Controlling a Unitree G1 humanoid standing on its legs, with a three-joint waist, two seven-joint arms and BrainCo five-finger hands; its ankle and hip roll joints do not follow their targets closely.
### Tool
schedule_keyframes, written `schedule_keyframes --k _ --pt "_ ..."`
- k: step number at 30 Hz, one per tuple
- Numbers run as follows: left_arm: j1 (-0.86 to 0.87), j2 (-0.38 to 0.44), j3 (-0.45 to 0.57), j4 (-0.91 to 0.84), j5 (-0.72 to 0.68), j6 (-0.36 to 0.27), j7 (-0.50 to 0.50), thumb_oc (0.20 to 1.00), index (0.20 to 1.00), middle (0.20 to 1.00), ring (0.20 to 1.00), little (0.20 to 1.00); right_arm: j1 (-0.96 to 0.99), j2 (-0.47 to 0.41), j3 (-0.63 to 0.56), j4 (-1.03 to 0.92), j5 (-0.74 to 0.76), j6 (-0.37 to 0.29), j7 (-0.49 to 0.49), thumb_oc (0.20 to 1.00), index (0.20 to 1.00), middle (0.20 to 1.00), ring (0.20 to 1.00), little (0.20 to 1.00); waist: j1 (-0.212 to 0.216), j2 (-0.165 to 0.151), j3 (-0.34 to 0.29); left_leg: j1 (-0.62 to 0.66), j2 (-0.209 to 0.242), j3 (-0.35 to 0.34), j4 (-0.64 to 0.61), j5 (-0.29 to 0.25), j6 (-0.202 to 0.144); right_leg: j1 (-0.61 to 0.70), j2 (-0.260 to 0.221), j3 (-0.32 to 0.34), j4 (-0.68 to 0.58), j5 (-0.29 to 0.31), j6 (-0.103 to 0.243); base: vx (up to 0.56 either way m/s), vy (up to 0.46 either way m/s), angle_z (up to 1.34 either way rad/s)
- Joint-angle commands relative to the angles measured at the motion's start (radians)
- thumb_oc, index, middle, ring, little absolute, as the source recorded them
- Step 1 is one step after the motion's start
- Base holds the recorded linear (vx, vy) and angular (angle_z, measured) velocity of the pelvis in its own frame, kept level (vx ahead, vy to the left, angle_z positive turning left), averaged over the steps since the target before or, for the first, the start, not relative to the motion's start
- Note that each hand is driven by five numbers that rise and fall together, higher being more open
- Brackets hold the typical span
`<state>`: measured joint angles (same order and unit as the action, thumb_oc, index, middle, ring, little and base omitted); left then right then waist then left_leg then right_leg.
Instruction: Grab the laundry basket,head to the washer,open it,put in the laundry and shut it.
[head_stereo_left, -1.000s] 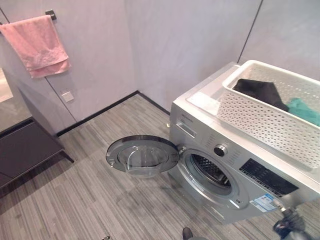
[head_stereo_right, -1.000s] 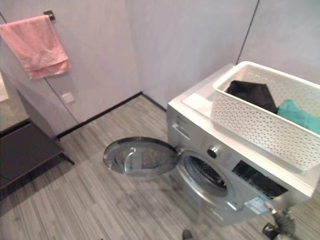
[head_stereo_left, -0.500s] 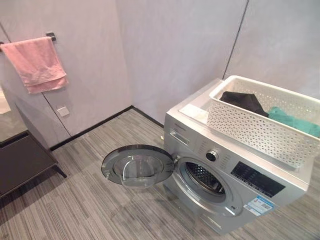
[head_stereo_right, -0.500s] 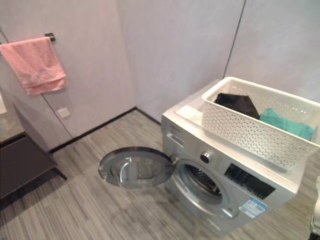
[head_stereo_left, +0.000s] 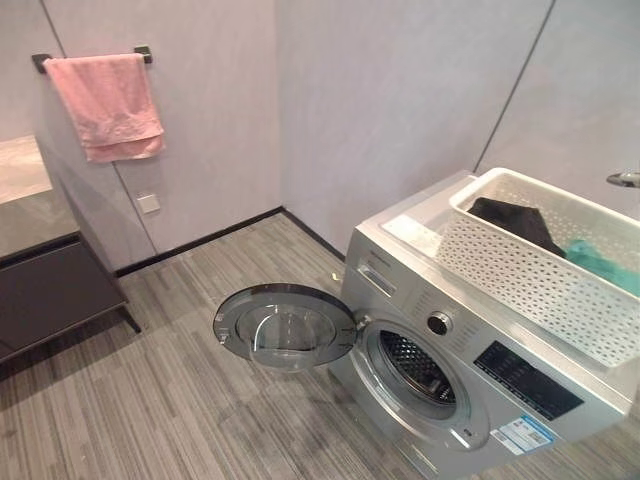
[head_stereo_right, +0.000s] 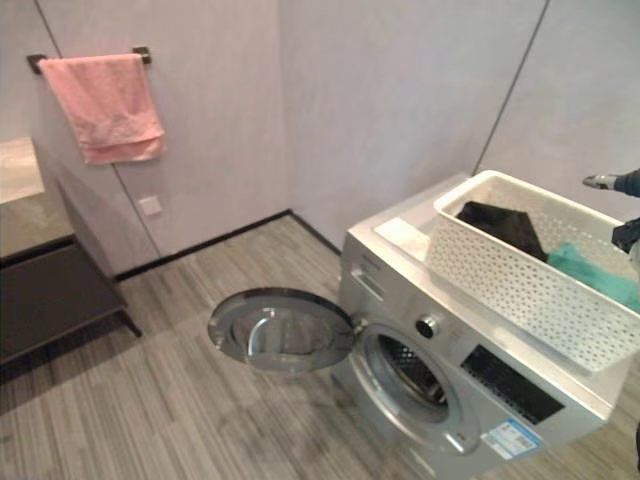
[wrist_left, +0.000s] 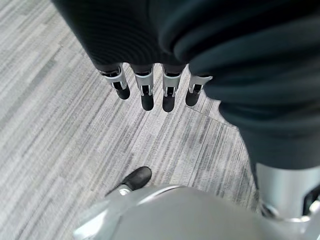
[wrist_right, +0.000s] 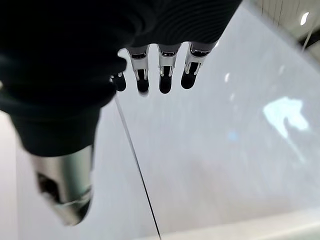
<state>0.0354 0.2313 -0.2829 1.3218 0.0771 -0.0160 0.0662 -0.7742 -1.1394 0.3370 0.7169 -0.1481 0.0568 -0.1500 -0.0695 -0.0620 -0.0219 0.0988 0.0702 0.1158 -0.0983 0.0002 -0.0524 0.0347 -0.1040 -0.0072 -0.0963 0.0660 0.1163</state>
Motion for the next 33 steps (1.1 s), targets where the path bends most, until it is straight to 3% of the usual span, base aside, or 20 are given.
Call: schedule_keyframes --k 1,12,26,33 --pt "-0.017 -0.006 -0.013 0.068 -0.032 -0.011 -0.027 1.0 1.0 1.0 1.0 1.0 -0.126 -0.02 0.044 0.003 0.036 -0.029 0.093 1.0 1.0 1.0 1.0 1.0 0.036 -0.039 0.028 -0.011 0.038 -0.037 0.011 -0.061 -0.001 -0.047 -0.062 -0.039 0.056 -0.029 0.041 0.01 -0.005 0.11" --pt "0.002 -0.014 0.002 0.081 -0.063 -0.012 -0.072 1.0 1.0 1.0 1.0 1.0 -0.198 -0.089 0.255 0.03 0.029 -0.054 0.276 1.0 1.0 1.0 1.0 1.0 0.038 -0.052 0.036 -0.032 0.056 -0.047 0.011 -0.047 -0.023 -0.042 -0.049 -0.062 0.046 -0.045 0.034 0.0 -0.002 0.07" --pt "0.0 -0.012 -0.007 0.065 -0.086 -0.018 -0.096 1.0 1.0 1.0 1.0 1.0 -0.185 -0.142 0.299 0.084 0.022 -0.059 0.331 1.0 1.0 1.0 1.0 1.0 0.036 -0.044 0.048 -0.045 0.079 -0.047 0.011 -0.033 -0.045 -0.038 -0.028 -0.07 0.03 -0.056 0.025 0.0 -0.008 0.0" --pt "-0.004 -0.006 -0.021 0.043 -0.115 -0.033 -0.104 1.0 1.0 1.0 1.0 1.0 -0.264 -0.085 0.433 0.241 -0.008 -0.069 0.371 1.0 1.0 1.0 1.0 1.0 0.049 -0.042 0.066 -0.068 0.091 -0.053 0.011 -0.019 -0.055 -0.054 -0.022 -0.081 0.021 -0.048 0.022 0.0 -0.037 0.0"
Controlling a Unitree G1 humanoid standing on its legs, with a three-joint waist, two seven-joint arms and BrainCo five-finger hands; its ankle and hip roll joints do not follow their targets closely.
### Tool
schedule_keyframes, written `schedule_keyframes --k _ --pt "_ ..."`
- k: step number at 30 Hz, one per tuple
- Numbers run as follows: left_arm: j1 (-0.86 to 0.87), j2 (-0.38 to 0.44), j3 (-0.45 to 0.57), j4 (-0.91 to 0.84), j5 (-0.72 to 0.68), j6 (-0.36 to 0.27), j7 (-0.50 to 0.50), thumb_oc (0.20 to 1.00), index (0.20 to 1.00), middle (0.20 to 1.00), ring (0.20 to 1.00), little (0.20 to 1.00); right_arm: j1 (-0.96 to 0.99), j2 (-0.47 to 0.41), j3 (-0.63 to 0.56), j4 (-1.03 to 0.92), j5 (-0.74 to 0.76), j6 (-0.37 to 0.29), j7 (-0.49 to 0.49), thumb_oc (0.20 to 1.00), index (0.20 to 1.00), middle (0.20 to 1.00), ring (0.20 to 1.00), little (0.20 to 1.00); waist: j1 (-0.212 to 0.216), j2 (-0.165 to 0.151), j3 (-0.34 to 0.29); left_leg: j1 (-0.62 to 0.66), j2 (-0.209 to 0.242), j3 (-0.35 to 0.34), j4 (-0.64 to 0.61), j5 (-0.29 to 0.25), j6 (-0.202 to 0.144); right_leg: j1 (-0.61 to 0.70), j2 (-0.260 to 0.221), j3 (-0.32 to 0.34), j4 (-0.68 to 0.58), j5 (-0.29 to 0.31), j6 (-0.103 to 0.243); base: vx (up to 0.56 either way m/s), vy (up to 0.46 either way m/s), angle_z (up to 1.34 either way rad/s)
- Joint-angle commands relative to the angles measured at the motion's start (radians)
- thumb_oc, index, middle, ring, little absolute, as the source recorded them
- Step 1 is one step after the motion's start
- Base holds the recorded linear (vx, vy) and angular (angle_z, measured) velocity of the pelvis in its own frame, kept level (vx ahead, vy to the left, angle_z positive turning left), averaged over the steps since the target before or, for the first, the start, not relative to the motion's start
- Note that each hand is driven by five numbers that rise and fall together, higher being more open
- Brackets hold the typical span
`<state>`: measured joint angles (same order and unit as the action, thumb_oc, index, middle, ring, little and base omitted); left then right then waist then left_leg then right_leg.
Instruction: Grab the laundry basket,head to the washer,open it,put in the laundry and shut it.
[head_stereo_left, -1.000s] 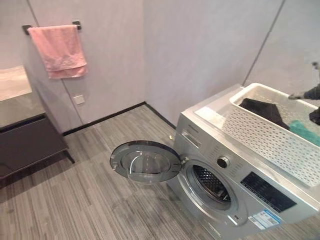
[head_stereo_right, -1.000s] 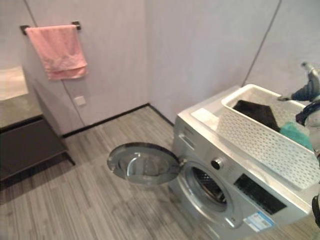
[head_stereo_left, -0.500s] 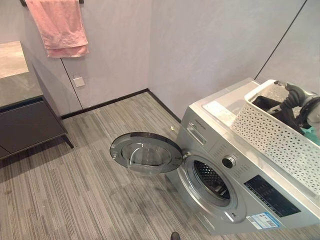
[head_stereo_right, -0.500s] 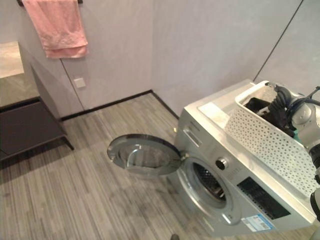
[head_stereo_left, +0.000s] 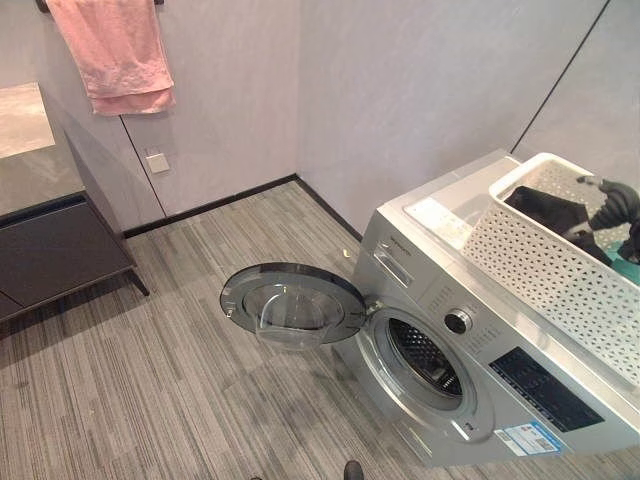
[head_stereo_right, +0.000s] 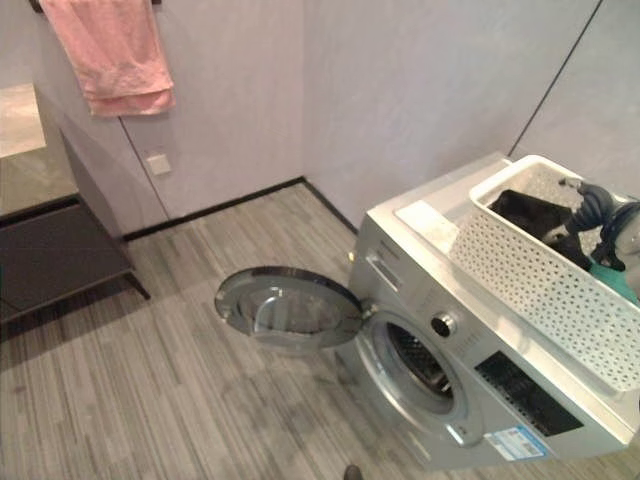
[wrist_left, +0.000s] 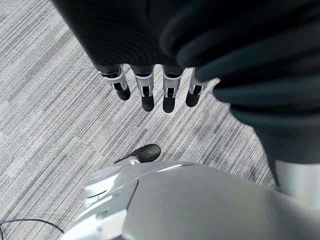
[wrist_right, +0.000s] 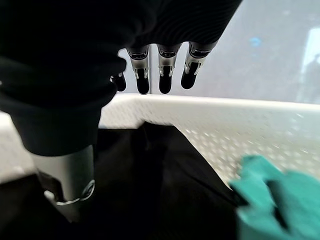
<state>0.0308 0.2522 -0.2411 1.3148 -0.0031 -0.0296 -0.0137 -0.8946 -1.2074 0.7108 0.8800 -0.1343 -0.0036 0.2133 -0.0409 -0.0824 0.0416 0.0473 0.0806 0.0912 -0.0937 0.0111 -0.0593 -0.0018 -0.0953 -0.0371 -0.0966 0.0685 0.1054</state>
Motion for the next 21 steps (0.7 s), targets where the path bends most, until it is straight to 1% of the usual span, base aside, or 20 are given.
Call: schedule_keyframes --k 1,5,10,16,17,20,21 --pt "0.0 -0.026 -0.063 0.049 -0.04 -0.021 -0.026 1.0 1.0 1.0 1.0 1.0 -0.161 -0.01 0.079 0.097 -0.026 -0.009 0.011 1.0 1.0 1.0 1.0 1.0 0.021 -0.02 0.006 -0.022 0.083 -0.03 0.006 -0.026 -0.049 -0.022 -0.029 -0.054 0.022 -0.051 0.031 -0.01 -0.044 0.01" --pt "-0.003 -0.017 -0.066 0.046 -0.058 -0.028 -0.027 1.0 1.0 1.0 1.0 1.0 -0.209 0.02 0.14 0.171 -0.042 -0.01 0.028 1.0 1.0 1.0 1.0 1.0 0.034 -0.019 0.027 -0.054 0.09 -0.046 0.006 -0.009 -0.056 -0.043 -0.024 -0.068 0.021 -0.046 0.026 -0.01 -0.038 0.02" --pt "-0.01 0.001 -0.058 0.047 -0.079 -0.031 -0.031 1.0 1.0 1.0 1.0 1.0 -0.237 0.034 0.19 0.21 -0.049 -0.007 0.058 1.0 1.0 1.0 1.0 1.0 0.048 -0.016 0.057 -0.1 0.103 -0.064 0.006 0.016 -0.066 -0.082 -0.014 -0.081 0.024 -0.041 0.019 -0.03 -0.056 0.14" --pt "-0.015 0.005 -0.063 0.04 -0.092 -0.032 -0.03 1.0 1.0 1.0 1.0 1.0 -0.222 0.032 0.206 0.207 -0.042 -0.005 0.083 1.0 1.0 1.0 1.0 1.0 0.05 -0.015 0.07 -0.123 0.11 -0.071 0.006 0.028 -0.073 -0.099 -0.001 -0.087 0.02 -0.044 0.013 0.0 -0.037 0.1" --pt "-0.015 0.004 -0.067 0.036 -0.092 -0.033 -0.031 1.0 1.0 1.0 1.0 1.0 -0.21 0.034 0.218 0.199 -0.037 -0.005 0.107 1.0 1.0 1.0 1.0 1.0 0.051 -0.016 0.071 -0.124 0.114 -0.072 0.006 0.029 -0.075 -0.098 0.003 -0.086 0.018 -0.048 0.01 0.03 -0.035 -0.02" --pt "-0.018 0.003 -0.074 0.024 -0.1 -0.037 -0.03 1.0 1.0 1.0 1.0 1.0 -0.211 0.034 0.234 0.203 -0.028 -0.007 0.12 1.0 1.0 1.0 1.0 1.0 0.052 -0.016 0.074 -0.124 0.117 -0.072 0.006 0.029 -0.076 -0.099 0.007 -0.085 0.018 -0.051 0.008 0.01 -0.017 -0.03" --pt "-0.021 0.001 -0.079 0.021 -0.101 -0.038 -0.029 1.0 1.0 1.0 1.0 1.0 -0.21 0.034 0.234 0.206 -0.026 -0.007 0.121 0.896 0.896 0.896 0.896 0.896 0.052 -0.016 0.074 -0.124 0.117 -0.072 0.006 0.029 -0.076 -0.099 0.008 -0.087 0.018 -0.051 0.008 0.0 0.0 0.0"
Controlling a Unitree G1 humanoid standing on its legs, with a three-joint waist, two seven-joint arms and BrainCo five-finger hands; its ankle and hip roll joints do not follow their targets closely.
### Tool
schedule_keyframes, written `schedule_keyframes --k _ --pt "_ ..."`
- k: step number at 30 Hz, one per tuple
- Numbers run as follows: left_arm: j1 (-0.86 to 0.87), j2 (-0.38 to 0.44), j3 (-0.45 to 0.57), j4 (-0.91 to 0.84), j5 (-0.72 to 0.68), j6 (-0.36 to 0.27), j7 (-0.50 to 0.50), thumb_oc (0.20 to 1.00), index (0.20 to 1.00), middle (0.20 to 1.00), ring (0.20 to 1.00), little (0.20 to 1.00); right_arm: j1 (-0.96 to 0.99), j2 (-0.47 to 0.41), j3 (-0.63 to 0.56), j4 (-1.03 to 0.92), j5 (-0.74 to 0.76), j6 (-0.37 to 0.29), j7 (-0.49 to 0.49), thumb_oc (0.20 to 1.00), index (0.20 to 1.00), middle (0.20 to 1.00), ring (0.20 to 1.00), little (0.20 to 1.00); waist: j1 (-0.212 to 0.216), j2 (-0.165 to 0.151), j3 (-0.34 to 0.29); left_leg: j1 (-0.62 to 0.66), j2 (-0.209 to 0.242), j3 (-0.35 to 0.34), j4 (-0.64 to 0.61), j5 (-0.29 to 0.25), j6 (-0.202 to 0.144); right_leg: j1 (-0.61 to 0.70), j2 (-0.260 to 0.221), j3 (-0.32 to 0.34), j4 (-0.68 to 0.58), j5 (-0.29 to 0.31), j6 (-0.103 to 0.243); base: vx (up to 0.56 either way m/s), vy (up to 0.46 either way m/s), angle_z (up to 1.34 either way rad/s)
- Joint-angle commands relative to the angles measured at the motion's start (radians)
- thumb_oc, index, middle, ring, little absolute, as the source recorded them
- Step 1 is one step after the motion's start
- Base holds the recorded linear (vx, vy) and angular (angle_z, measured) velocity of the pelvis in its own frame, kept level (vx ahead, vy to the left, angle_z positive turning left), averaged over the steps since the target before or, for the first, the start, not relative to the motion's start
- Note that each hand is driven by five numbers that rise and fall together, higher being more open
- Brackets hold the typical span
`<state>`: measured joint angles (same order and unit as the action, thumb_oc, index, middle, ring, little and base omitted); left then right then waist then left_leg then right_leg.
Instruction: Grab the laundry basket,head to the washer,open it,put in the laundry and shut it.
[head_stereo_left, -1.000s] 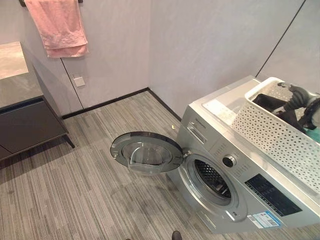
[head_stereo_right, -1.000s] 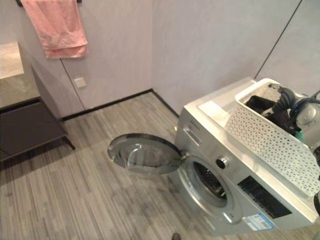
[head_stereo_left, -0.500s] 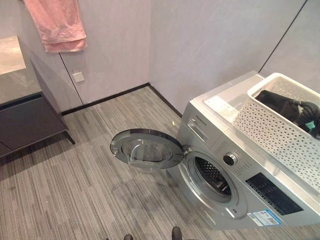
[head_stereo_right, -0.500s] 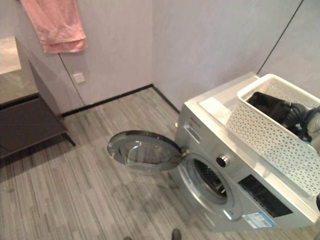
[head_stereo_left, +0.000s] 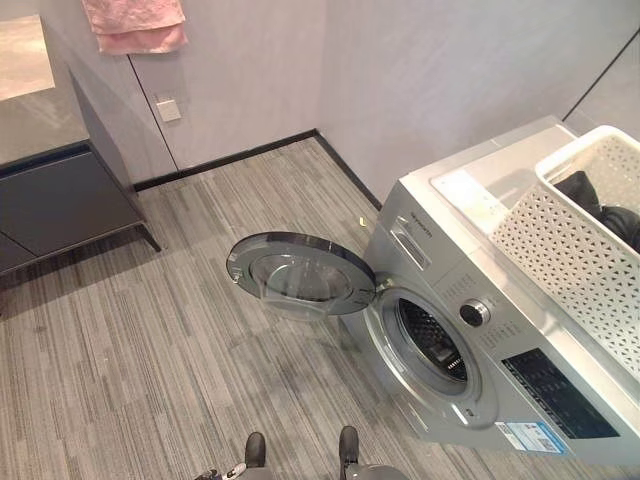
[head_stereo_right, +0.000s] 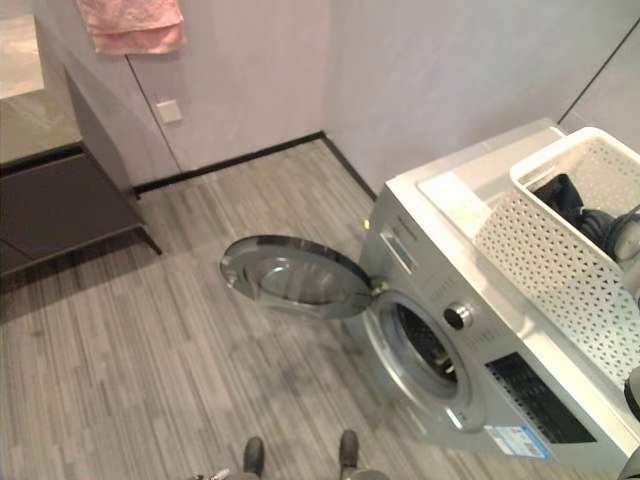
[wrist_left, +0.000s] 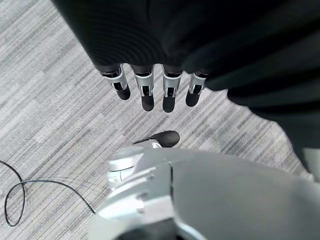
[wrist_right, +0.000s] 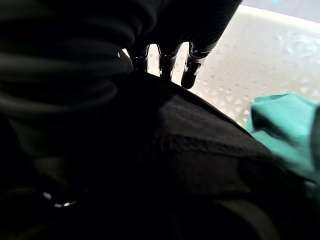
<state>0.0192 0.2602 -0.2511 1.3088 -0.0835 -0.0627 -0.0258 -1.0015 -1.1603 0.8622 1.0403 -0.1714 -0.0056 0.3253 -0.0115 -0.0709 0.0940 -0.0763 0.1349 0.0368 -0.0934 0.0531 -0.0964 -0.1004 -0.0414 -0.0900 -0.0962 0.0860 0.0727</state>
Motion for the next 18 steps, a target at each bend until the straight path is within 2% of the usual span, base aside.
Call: schedule_keyframes --k 1,2,11,16,18 --pt "-0.011 -0.009 -0.072 0.025 -0.022 -0.005 -0.018 1.0 1.0 1.0 1.0 1.0 -0.101 -0.01 0.083 0.055 0.01 -0.003 0.012 0.325 0.325 0.325 0.325 0.325 0.023 -0.027 0.021 0.0 0.063 -0.018 0.006 -0.013 -0.039 0.001 -0.045 -0.035 0.018 -0.069 0.039 0.0 0.0 0.0" --pt "-0.014 -0.01 -0.077 0.022 -0.022 -0.007 -0.017 1.0 1.0 1.0 1.0 1.0 -0.106 -0.007 0.081 0.067 0.011 -0.003 0.008 0.2 0.2 0.2 0.2 0.2 0.023 -0.027 0.02 0.0 0.064 -0.019 0.006 -0.014 -0.039 0.002 -0.044 -0.035 0.017 -0.071 0.038 0.0 0.0 0.0" --pt "-0.026 -0.022 -0.094 0.04 -0.013 -0.003 0.0 1.0 1.0 1.0 1.0 1.0 -0.15 0.042 0.0 0.185 -0.005 0.008 -0.095 0.2 0.2 0.2 0.2 0.2 0.022 -0.027 0.008 0.022 0.062 -0.015 0.006 -0.026 -0.033 0.026 -0.042 -0.033 0.011 -0.073 0.036 0.0 0.0 0.0" --pt "-0.029 -0.02 -0.09 0.057 -0.005 0.002 0.006 1.0 1.0 1.0 1.0 1.0 -0.175 0.043 -0.043 0.222 0.005 0.017 -0.137 0.2 0.2 0.2 0.2 0.2 0.019 -0.026 -0.001 0.033 0.06 -0.016 0.006 -0.033 -0.03 0.038 -0.044 -0.034 0.01 -0.074 0.037 0.0 0.0 0.0" --pt "-0.028 -0.018 -0.085 0.072 0.0 0.003 0.011 1.0 1.0 1.0 1.0 1.0 -0.204 0.037 -0.085 0.235 0.043 0.019 -0.185 0.2 0.2 0.2 0.2 0.2 0.016 -0.026 -0.008 0.042 0.057 -0.015 0.006 -0.038 -0.028 0.045 -0.046 -0.033 0.009 -0.074 0.038 0.0 0.0 0.0"
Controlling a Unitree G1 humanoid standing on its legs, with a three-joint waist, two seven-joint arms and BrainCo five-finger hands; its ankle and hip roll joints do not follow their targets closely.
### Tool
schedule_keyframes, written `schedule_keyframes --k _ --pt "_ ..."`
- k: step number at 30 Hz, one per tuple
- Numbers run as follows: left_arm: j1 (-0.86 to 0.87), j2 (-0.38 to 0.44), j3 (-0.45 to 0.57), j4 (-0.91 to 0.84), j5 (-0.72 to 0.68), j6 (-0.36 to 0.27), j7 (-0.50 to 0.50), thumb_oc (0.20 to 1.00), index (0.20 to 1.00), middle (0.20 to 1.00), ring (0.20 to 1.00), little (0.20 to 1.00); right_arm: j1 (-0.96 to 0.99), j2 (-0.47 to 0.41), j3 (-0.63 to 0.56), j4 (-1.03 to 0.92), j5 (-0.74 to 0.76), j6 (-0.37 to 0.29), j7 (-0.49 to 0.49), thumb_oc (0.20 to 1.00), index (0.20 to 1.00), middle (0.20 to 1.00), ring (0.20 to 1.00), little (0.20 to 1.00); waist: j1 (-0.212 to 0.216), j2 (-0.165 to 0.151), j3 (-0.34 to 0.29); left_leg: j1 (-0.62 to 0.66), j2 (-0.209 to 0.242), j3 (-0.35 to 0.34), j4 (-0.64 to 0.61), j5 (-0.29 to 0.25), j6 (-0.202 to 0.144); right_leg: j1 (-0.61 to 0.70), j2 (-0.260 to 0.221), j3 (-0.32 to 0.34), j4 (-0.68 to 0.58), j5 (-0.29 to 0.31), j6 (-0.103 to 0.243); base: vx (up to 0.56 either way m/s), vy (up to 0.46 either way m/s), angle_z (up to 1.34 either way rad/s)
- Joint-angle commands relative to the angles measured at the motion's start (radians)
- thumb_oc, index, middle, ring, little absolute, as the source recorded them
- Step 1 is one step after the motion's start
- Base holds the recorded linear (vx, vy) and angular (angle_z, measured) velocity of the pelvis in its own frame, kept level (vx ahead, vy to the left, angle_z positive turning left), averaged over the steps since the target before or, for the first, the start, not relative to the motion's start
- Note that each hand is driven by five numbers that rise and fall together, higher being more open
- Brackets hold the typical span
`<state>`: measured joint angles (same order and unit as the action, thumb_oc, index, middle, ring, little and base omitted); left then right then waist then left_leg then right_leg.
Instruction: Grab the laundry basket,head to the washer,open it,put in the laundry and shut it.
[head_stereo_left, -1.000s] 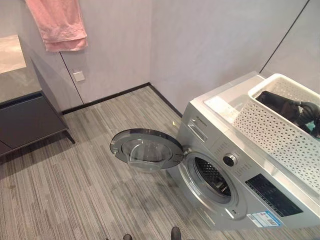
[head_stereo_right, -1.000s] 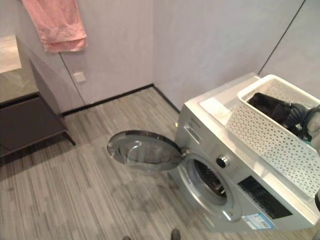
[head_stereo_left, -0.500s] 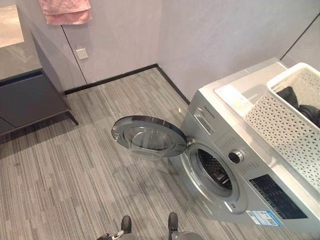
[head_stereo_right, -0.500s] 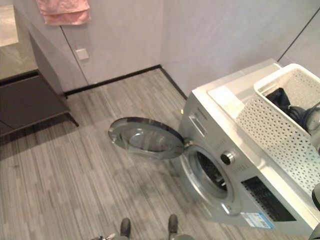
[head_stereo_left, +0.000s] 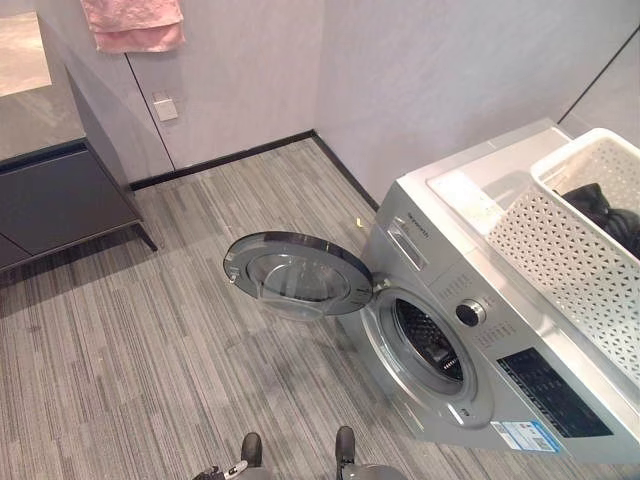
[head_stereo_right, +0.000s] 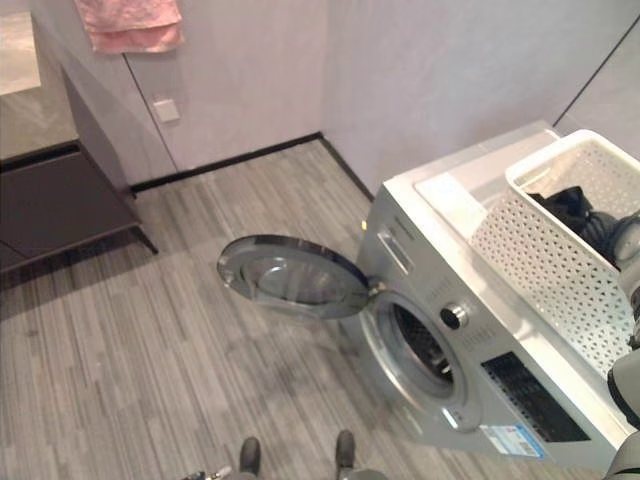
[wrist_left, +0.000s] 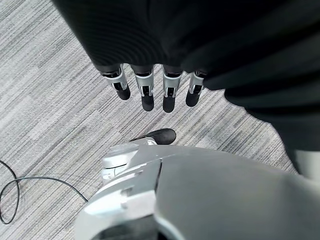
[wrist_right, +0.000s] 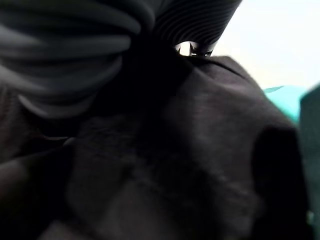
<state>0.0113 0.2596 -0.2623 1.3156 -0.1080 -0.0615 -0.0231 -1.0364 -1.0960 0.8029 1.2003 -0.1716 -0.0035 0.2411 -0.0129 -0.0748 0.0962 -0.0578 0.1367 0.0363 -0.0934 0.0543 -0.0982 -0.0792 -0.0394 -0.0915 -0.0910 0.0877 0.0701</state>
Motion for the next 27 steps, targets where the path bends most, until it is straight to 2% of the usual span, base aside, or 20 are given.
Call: schedule_keyframes --k 1,9,11,13,19,22,24,27 --pt "-0.022 -0.016 -0.072 0.07 0.024 0.002 0.01 1.0 1.0 1.0 1.0 1.0 -0.183 -0.029 -0.043 0.081 0.064 0.017 -0.121 0.2 0.2 0.2 0.2 0.2 0.017 -0.022 -0.014 0.027 0.053 -0.014 0.006 -0.041 -0.025 0.027 -0.049 -0.032 0.004 -0.075 0.041 0.0 0.0 0.0" --pt "-0.017 -0.011 -0.056 0.102 0.031 0.002 0.031 1.0 1.0 1.0 1.0 1.0 -0.28 -0.052 -0.161 0.024 0.258 0.006 -0.254 0.2 0.2 0.2 0.2 0.2 0.007 -0.023 -0.039 0.059 0.044 -0.005 0.006 -0.061 -0.017 0.052 -0.055 -0.023 0.007 -0.08 0.046 0.0 0.004 -0.01" --pt "-0.011 -0.013 -0.048 0.104 0.036 0.004 0.038 1.0 1.0 1.0 1.0 1.0 -0.297 -0.072 -0.206 -0.066 0.296 -0.005 -0.322 0.2 0.2 0.2 0.2 0.2 0.001 -0.022 -0.052 0.074 0.041 0.001 0.006 -0.071 -0.014 0.063 -0.06 -0.017 0.012 -0.085 0.047 0.01 0.016 -0.01" --pt "-0.006 -0.015 -0.041 0.105 0.046 0.009 0.05 1.0 1.0 1.0 1.0 1.0 -0.306 -0.107 -0.245 -0.165 0.283 -0.009 -0.396 0.2 0.2 0.2 0.2 0.2 -0.006 -0.018 -0.066 0.087 0.038 0.0 0.006 -0.08 -0.01 0.072 -0.063 -0.014 0.017 -0.09 0.05 0.02 0.04 -0.04" --pt "-0.009 -0.015 -0.047 0.095 0.067 0.007 0.077 1.0 1.0 1.0 1.0 1.0 -0.301 -0.185 -0.298 -0.293 0.195 0.001 -0.51 0.2 0.2 0.2 0.2 0.2 -0.013 -0.015 -0.088 0.11 0.026 0.001 0.006 -0.096 0.003 0.083 -0.076 -0.011 0.03 -0.09 0.057 0.0 0.046 0.01" --pt "-0.01 -0.015 -0.049 0.095 0.071 0.005 0.078 1.0 1.0 1.0 1.0 1.0 -0.296 -0.194 -0.305 -0.303 0.185 0.001 -0.517 0.2 0.2 0.2 0.2 0.2 -0.014 -0.016 -0.09 0.114 0.024 0.001 0.006 -0.098 0.005 0.084 -0.078 -0.01 0.031 -0.09 0.058 -0.01 0.033 -0.01" --pt "-0.017 -0.017 -0.054 0.095 0.087 0.003 0.088 1.0 1.0 1.0 1.0 1.0 -0.292 -0.227 -0.31 -0.339 0.123 0.002 -0.56 0.2 0.2 0.2 0.2 0.2 -0.018 -0.014 -0.096 0.121 0.018 0.002 0.006 -0.104 0.01 0.087 -0.086 -0.009 0.036 -0.087 0.063 -0.02 0.054 -0.06" --pt "-0.018 -0.017 -0.063 0.101 0.103 0.002 0.096 1.0 1.0 1.0 1.0 1.0 -0.293 -0.248 -0.329 -0.353 0.113 -0.001 -0.6 0.2 0.2 0.2 0.2 0.2 -0.018 -0.016 -0.103 0.129 0.011 0.002 0.006 -0.11 0.017 0.091 -0.094 -0.007 0.039 -0.086 0.068 -0.01 0.059 -0.06"
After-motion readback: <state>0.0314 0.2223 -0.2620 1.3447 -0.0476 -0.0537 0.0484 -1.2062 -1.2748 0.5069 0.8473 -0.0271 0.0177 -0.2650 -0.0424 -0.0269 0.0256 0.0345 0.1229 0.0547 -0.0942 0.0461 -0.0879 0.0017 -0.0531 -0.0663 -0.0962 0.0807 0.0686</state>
